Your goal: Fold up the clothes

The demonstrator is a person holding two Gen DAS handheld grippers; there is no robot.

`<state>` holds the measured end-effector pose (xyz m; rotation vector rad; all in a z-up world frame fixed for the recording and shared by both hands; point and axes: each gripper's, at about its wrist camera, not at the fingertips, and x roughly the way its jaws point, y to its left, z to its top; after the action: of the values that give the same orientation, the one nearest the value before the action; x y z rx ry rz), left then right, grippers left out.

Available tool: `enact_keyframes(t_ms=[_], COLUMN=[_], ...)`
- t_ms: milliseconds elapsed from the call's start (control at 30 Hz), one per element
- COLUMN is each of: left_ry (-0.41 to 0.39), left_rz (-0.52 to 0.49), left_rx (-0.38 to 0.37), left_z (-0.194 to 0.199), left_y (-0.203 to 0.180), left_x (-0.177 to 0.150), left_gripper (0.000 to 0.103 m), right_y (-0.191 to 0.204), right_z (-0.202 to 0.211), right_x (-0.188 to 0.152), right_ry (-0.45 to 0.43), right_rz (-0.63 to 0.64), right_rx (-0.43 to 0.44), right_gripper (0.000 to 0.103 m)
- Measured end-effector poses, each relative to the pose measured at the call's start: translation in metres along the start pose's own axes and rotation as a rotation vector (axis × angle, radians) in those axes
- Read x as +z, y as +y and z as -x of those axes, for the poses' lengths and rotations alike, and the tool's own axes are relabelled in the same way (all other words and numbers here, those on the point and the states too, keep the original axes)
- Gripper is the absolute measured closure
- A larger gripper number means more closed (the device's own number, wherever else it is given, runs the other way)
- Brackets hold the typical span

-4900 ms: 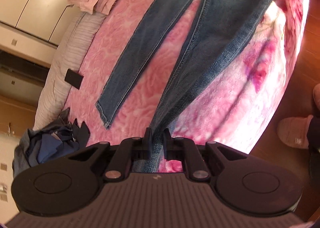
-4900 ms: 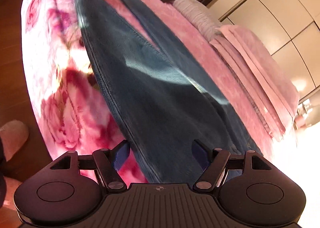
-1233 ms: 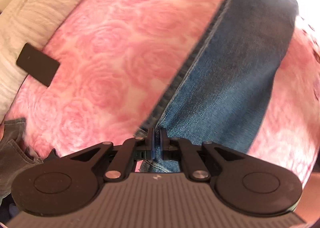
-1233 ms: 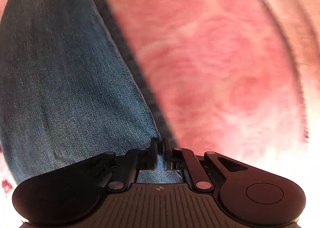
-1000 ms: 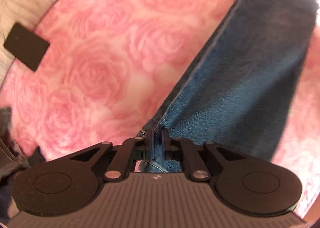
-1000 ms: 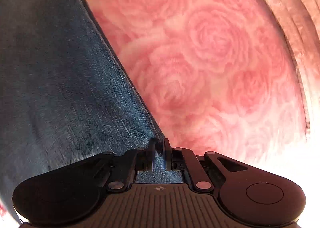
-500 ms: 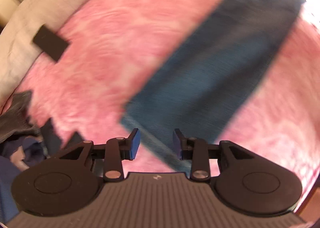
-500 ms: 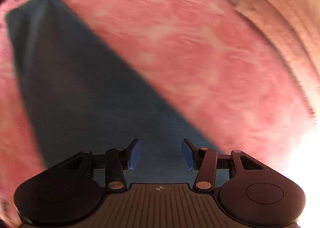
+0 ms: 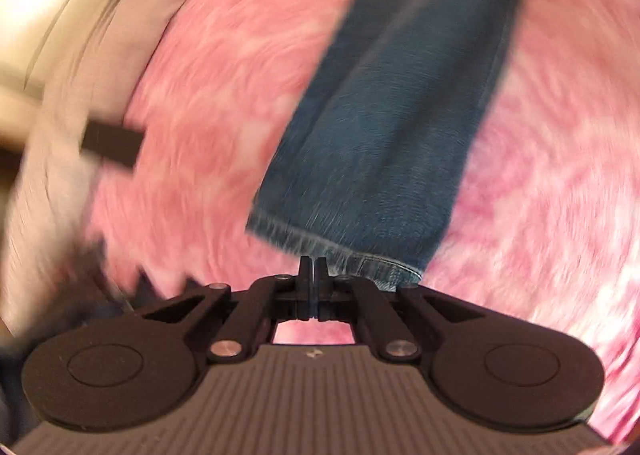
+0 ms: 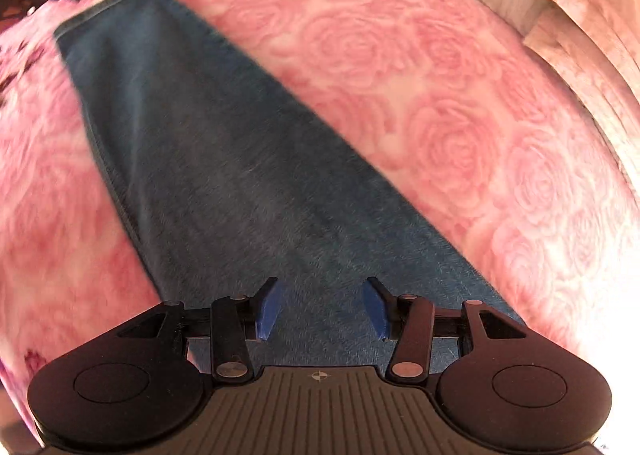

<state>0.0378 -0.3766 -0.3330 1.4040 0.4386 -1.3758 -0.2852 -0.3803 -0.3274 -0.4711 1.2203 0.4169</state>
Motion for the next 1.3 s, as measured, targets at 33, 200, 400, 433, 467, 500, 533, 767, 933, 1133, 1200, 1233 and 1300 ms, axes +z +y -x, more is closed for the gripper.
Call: enact_keyframes(t_ms=[33,200,400,433,467,500,533,767,933,1133,1200,1233,1300], left_ry=[0.004,-0.013,-0.007,-0.015,-0.038,-0.078,-0.115,-0.061,-0.041,-0.145,-0.160,-0.157,-0.126], left_rz=[0.079,0.473,0.724,0.717,0.698,0.668,0.655,0.706,0.683,0.242,-0.005,-0.099,-0.258], left_rx=[-0.020,-0.113,-0.249,-0.253,-0.249,-0.236,-0.225,-0.238,-0.196,-0.130,-0.112,-0.091,-0.017], left_z=[-0.003,-0.034,-0.077,-0.077,-0.074,-0.069,-0.064,-0.083,-0.074,-0.006,0.005,0.005,-0.006], left_y=[0.010,0.066,0.104,0.106,0.107,0.109,0.112,0.114,0.105,0.028,-0.014,-0.030,-0.055], left_x=[0.000,0.004,0.009,0.010,0.011,0.012,0.012,0.003,-0.003,-0.008,-0.010,-0.012,-0.017], left_gripper=[0.100,0.080,0.085,0.086,0.087,0.087,0.087,0.084,0.074,0.075,0.074,0.074,0.074], right_y=[0.000,0.007,0.010,0.010,0.010,0.010,0.010,0.010,0.013,0.034,0.047,0.054,0.065], right_z=[0.000,-0.002,-0.027,-0.033,-0.038,-0.043,-0.047,-0.072,-0.059,-0.023,-0.015,-0.012,-0.010], right_x=[0.003,0.033,0.085,0.093,0.100,0.106,0.110,0.124,0.112,0.079,0.063,0.055,0.040], right_ry=[-0.002,-0.046,-0.107,-0.110,-0.107,-0.105,-0.108,-0.073,-0.089,-0.108,-0.096,-0.088,-0.070], right_rz=[-0.007,0.065,0.137,0.145,0.154,0.161,0.166,0.132,0.073,-0.046,-0.072,-0.086,-0.118], right_rx=[0.003,0.025,0.052,0.057,0.059,0.061,0.062,0.081,0.045,0.056,0.065,0.067,0.055], right_gripper=[0.054,0.049,0.044,0.044,0.044,0.044,0.044,0.044,0.044,0.044,0.044,0.044,0.044])
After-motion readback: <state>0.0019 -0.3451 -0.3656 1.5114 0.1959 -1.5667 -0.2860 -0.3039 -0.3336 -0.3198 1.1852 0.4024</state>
